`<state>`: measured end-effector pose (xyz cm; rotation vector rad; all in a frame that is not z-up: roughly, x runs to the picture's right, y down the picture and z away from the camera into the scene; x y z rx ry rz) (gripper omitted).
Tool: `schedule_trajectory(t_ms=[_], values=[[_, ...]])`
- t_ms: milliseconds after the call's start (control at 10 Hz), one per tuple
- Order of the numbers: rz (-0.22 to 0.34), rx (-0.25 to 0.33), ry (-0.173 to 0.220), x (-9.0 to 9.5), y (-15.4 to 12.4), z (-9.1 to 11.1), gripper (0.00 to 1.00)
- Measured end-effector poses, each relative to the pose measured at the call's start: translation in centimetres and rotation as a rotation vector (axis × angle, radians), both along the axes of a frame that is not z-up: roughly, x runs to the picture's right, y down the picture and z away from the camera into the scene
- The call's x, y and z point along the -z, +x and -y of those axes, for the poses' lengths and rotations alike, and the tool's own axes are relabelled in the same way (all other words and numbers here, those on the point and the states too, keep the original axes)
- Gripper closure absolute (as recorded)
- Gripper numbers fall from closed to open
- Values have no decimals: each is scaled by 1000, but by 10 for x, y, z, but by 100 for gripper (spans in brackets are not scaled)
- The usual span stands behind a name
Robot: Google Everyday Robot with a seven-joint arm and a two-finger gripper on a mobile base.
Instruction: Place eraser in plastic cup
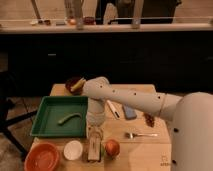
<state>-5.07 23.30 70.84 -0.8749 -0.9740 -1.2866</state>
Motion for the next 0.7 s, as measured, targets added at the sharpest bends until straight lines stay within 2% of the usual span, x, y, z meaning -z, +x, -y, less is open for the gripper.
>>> schedule_trajectory(t_ms=[500,700], values=[[4,-6,-8,-2,0,-3,99],[4,-6,-8,-2,0,-3,85]])
